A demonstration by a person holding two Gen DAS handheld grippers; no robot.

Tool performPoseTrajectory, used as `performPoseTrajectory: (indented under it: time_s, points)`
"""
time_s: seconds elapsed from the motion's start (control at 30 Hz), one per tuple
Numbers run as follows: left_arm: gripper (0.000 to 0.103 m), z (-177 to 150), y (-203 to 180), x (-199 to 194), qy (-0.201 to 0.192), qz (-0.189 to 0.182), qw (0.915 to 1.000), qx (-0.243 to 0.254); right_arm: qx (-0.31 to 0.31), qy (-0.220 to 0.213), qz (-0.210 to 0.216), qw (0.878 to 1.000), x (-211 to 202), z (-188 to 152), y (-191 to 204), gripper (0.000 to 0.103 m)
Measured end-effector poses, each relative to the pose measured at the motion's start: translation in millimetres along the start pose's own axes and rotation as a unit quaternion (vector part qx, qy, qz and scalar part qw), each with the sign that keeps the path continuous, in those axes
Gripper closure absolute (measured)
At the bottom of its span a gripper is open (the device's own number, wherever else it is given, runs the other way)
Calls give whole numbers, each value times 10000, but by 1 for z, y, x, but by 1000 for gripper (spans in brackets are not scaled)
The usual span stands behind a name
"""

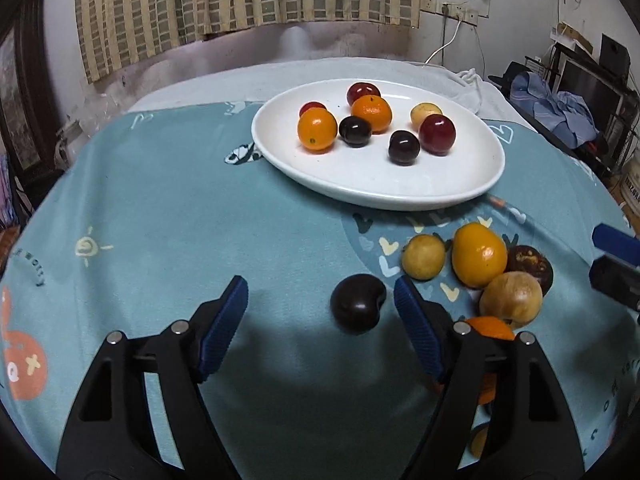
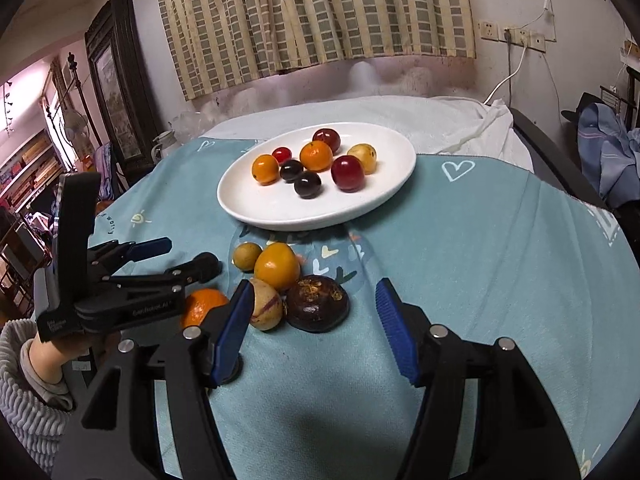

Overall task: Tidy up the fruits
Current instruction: 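Grasp a dark purple plum with left gripper while right gripper grasps a dark brown fruit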

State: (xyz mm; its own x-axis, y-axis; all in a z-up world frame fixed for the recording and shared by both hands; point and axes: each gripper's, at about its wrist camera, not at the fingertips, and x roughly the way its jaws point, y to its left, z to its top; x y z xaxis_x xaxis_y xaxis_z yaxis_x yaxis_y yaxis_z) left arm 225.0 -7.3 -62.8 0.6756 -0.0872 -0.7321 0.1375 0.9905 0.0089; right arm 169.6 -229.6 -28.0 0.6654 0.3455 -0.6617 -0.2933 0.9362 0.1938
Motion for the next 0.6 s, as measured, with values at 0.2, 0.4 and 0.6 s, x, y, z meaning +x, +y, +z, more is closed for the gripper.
performPoseTrajectory:
  time_s: [0.2,0.4,0.6]
  points:
    - [27,-2,-12,-1,-13,-224,9996,166,-22,39,-27,10000,3,0,0,40]
    - [48,-4,-7,-2,71,-429,9989,163,-24,-2,-45,10000,2,-1,0,40]
    - [48,-4,-10,-2,43,-529,9981,311,-76,27,-53,10000,3,-1,1,40]
